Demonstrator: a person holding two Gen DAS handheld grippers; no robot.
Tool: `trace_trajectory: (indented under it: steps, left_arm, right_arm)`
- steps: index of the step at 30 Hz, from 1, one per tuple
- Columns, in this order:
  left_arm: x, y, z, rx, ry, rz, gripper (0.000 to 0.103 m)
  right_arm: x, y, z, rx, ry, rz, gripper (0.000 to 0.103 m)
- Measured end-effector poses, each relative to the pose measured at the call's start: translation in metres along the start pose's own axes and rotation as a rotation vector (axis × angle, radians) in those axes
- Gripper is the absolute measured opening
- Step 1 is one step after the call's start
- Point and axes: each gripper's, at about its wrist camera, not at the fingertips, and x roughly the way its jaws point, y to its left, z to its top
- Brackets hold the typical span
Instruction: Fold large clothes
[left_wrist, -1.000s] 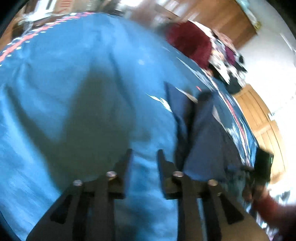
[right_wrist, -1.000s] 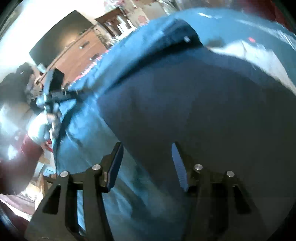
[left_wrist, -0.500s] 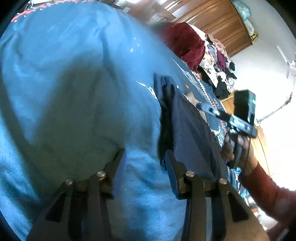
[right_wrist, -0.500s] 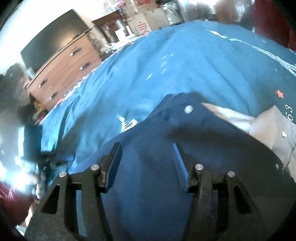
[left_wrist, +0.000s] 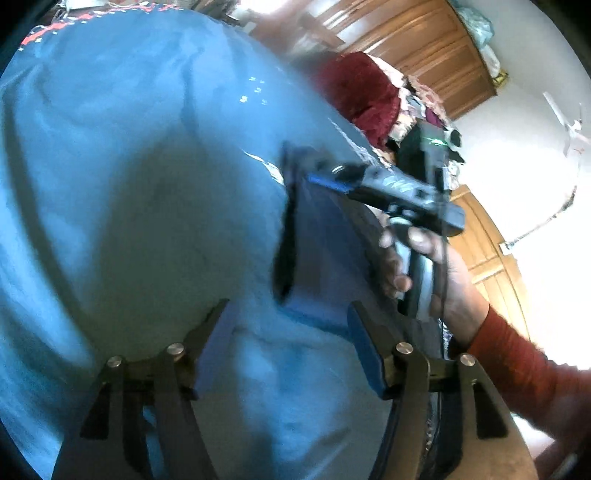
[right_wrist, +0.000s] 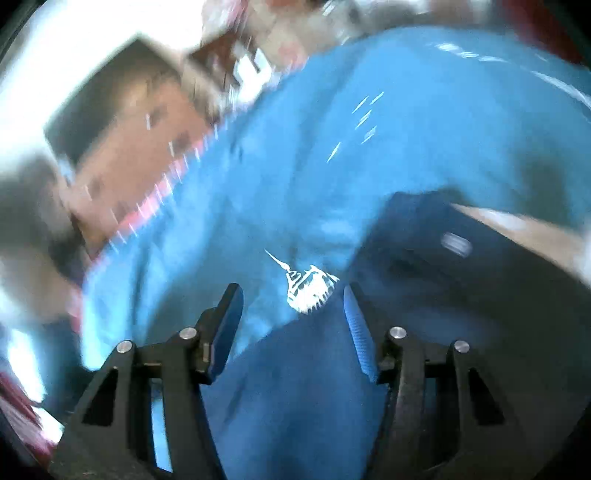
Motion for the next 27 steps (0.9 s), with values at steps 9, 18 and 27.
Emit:
trace_trajectory:
  steps: [9,18,27]
  left_arm:
    - [0.018,-0.033,-0.017,0.046,0.064,-0.075,0.068]
    - [0.051,-0.050,-0.032,-0.076,0.048,-0.078,0.069]
    - [0.082,-0.061,-0.013,-0.129,-0.062,0.070,0.069]
  right_arm:
    - [-0.237,-0.116,-0.201,0.273,-0.156,-0.366,0.062]
    - [-0.290,-0.135,-0.299,0.419,-0.163,-0.394,0.070]
    - [-0.275,-0.133,-0.299,0.408,-0.199,-0.358,0.076]
